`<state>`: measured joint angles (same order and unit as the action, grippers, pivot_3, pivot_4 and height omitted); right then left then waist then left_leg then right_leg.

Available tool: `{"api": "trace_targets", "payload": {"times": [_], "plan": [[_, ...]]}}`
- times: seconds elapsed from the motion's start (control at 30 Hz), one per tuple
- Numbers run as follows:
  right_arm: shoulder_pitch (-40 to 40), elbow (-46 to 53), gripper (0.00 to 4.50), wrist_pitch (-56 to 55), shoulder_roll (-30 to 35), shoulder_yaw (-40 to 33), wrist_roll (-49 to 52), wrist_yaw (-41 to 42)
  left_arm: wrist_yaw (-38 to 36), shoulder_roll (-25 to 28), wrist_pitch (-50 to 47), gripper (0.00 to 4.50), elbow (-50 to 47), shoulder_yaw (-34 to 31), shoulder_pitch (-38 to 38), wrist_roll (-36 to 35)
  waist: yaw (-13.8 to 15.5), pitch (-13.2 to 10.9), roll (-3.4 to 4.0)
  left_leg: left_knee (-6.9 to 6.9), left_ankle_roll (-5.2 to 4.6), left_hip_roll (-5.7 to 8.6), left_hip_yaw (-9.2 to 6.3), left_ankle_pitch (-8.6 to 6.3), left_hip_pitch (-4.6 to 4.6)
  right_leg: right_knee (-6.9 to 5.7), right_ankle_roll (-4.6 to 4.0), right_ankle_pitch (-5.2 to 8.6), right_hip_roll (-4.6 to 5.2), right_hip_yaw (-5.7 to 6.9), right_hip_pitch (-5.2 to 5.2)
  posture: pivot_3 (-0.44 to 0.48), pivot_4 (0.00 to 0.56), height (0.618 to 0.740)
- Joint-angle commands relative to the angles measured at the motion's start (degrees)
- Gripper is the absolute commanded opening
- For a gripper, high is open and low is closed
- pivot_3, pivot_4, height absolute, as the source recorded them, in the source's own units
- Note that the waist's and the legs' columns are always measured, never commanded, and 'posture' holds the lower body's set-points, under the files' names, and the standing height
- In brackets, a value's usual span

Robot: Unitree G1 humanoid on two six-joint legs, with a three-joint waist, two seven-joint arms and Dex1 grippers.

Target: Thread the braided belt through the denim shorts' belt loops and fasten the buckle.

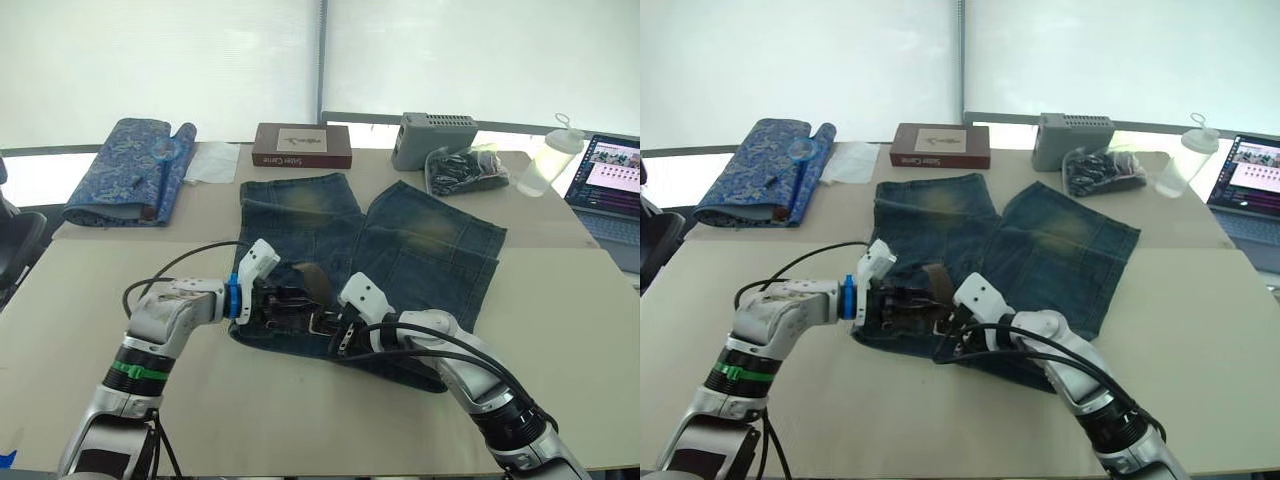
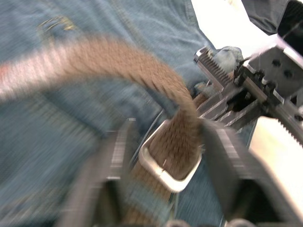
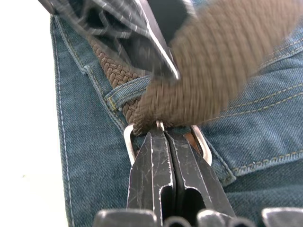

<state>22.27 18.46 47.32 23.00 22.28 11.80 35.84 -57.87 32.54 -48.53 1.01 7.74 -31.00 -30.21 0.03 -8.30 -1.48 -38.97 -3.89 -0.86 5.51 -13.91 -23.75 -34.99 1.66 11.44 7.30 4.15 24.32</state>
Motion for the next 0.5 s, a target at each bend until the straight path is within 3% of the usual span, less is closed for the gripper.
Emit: {"api": "trace_targets", "payload": {"times": [0.03, 0.23, 0.5], "plan": [[-1.88, -3.3, 0.0, 1.74, 0.7, 2.76, -1.51, -0.16, -2.24, 1.43, 4.79, 0.06, 0.31, 1.16, -0.54, 2.78, 0.01, 0.0, 0.0, 0.0, 0.0, 0.0, 0.0, 0.0, 0.0, 0.01, -0.04, 0.02, 0.03, 0.0, 0.0, 0.0, 0.15, 0.74], [-2.05, -3.19, 0.0, 1.7, 0.81, 2.7, -1.77, -0.02, -2.08, -0.63, 7.28, 0.02, -0.51, 3.07, 0.48, 4.32, 0.15, 0.0, 0.0, -0.01, 0.34, 0.0, -0.01, -0.19, 0.02, 0.0, -0.18, 0.09, 0.09, 0.0, 0.0, 0.0, 0.15, 0.74], [-2.22, -2.75, 0.0, 2.12, 1.06, 2.56, -1.78, 0.03, -1.05, -2.89, 6.78, 0.02, -2.1, 4.95, 2.13, 5.19, 0.16, 0.0, 0.0, 0.0, 0.01, 0.0, -0.01, 0.0, 0.02, -0.01, -0.07, 0.04, 0.08, 0.0, -0.02, 0.0, 0.15, 0.74]]}}
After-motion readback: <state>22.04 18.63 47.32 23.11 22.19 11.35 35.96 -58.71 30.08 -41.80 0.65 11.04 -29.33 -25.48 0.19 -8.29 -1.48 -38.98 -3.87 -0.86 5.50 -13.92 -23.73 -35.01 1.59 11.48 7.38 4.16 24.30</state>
